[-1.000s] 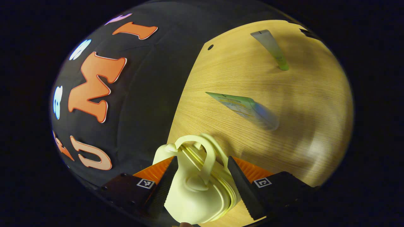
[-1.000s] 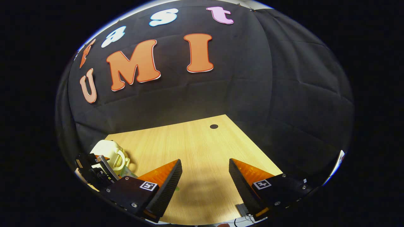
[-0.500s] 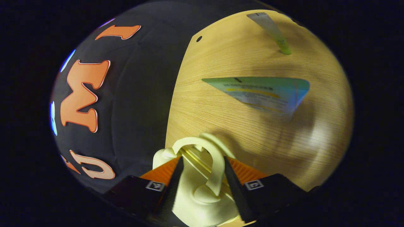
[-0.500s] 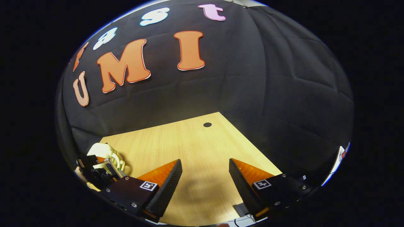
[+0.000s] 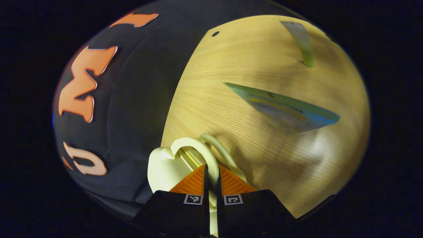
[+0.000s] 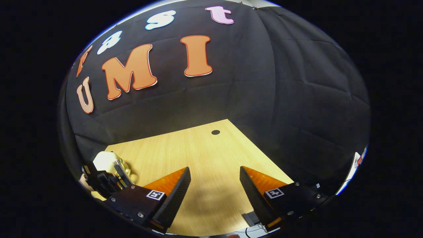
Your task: First open the suitcase, pack the skin care products into it, and then close the suitcase.
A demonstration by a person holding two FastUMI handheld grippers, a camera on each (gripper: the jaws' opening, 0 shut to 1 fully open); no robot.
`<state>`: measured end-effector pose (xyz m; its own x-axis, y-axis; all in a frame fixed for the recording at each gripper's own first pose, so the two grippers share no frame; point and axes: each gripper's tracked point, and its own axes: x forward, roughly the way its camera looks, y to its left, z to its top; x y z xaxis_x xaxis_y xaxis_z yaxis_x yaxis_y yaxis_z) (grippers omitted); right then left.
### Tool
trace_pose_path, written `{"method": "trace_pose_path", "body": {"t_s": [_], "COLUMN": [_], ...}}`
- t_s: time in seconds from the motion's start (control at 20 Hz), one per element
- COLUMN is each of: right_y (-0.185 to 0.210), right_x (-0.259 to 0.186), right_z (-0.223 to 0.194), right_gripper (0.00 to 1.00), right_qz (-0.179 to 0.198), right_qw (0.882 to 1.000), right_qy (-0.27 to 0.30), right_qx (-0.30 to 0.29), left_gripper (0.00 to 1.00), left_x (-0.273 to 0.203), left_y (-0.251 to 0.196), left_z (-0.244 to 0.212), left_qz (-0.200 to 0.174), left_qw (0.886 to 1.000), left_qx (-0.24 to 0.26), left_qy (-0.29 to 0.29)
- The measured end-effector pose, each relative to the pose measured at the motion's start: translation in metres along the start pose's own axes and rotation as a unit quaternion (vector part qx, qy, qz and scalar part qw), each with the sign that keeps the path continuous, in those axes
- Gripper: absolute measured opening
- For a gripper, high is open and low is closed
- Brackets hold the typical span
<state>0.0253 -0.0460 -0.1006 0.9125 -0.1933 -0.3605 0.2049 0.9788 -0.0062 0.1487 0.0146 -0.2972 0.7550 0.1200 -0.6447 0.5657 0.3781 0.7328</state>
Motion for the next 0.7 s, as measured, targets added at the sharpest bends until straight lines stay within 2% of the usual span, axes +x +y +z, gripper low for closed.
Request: {"method": "trace_pose_path", "body": {"t_s": [0.1,0.25,0.45,0.55,0.7], "right_y": [0.008,0.028,0.061,0.078,0.104], "right_x": [-0.002,-0.007,-0.010,-0.014,-0.018], "right_z": [-0.003,-0.002,0.008,0.017,0.025], "right_gripper": [0.94,0.94,0.95,0.94,0.94], "right_qz": [0.008,0.030,0.057,0.067,0.082], "right_qw": [1.000,0.999,0.998,0.997,0.996], "right_qy": [0.002,-0.003,-0.015,-0.025,-0.035], "right_qx": [0.003,0.011,0.004,0.008,0.015], "left_gripper": [0.09,0.09,0.09,0.09,0.09], "left_x": [-0.006,-0.019,-0.016,-0.018,-0.017], "left_y": [0.006,0.017,0.023,0.029,0.033], "left_z": [0.001,0.007,0.007,0.006,-0.010], "left_qz": [-0.027,-0.051,-0.091,-0.100,-0.095], "left_qw": [0.997,0.985,0.949,0.936,0.922], "left_qx": [-0.070,-0.163,-0.295,-0.329,-0.362], "left_qy": [-0.005,-0.020,-0.060,-0.079,-0.102]}}
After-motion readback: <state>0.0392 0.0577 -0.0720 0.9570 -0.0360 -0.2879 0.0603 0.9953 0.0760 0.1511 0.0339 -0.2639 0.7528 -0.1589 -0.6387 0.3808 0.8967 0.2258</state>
